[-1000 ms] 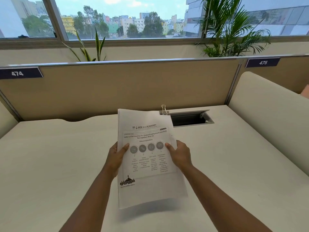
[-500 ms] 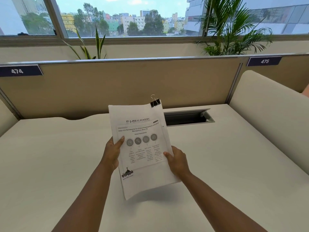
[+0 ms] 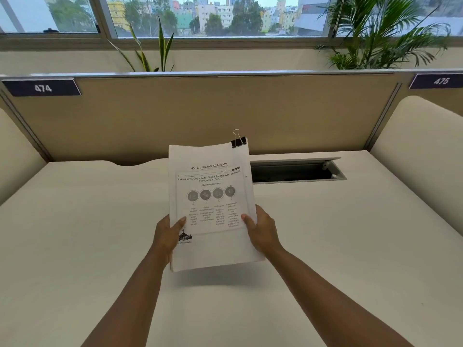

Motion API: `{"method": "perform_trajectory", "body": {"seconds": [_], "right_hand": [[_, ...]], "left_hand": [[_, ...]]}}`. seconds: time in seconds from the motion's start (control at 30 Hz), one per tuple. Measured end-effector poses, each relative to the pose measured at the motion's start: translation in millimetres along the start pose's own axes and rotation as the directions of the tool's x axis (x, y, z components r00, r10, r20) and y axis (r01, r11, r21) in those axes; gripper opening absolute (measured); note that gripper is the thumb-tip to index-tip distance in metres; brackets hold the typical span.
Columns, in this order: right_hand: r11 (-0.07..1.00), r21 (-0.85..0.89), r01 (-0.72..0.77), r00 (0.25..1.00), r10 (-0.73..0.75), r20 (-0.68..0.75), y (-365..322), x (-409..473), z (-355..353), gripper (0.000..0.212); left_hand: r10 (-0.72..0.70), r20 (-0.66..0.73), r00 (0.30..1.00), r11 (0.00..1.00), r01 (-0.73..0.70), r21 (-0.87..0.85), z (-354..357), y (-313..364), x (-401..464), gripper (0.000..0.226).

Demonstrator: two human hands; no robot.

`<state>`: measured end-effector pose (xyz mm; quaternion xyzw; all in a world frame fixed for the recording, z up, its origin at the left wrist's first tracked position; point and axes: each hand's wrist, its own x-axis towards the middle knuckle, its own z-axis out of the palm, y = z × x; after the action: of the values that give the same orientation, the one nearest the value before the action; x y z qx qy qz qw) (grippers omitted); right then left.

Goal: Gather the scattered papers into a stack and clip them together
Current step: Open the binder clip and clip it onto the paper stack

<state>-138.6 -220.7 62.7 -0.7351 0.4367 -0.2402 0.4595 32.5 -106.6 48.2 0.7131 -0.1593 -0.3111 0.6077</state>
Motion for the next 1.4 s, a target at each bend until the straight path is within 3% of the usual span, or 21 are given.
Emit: {"method": "perform_trajectory", "body": {"seconds": [0.17,0.57,1.03,1.2,1.4], "right_hand": [[1.0,0.028,-0.009,0.993,0.006,0.119,-12.7,19.4,32.8,0.037],[0.998,-0.007,-0.057,0.992,0.057,0.114,-18.4,95.4,101.1,0.031],[0.966,-0.033,-0.255,0.965,0.257,0.051,21.4,130.6,122.3,0.034],[0.95,0.016,-0.312,0.95,0.311,0.022,26.7,135.2,121.7,0.034],[0.95,-0.141,-0.28,0.96,0.28,-0.019,21.6,132.3,123.4,0.029]], "left_hand": [[0.053,-0.139,0.989,0.998,-0.047,0.049,-30.2,8.7,35.4,0.03],[0.0,-0.247,0.969,0.991,0.033,0.13,-65.5,7.2,120.0,0.034],[-0.122,-0.124,0.985,0.953,0.151,0.263,-52.8,-15.2,171.3,0.03],[-0.121,-0.198,0.973,0.912,0.188,0.365,-53.2,-21.5,176.0,0.017],[-0.043,-0.264,0.963,0.857,0.172,0.486,-55.3,-23.6,169.4,0.011]]}}
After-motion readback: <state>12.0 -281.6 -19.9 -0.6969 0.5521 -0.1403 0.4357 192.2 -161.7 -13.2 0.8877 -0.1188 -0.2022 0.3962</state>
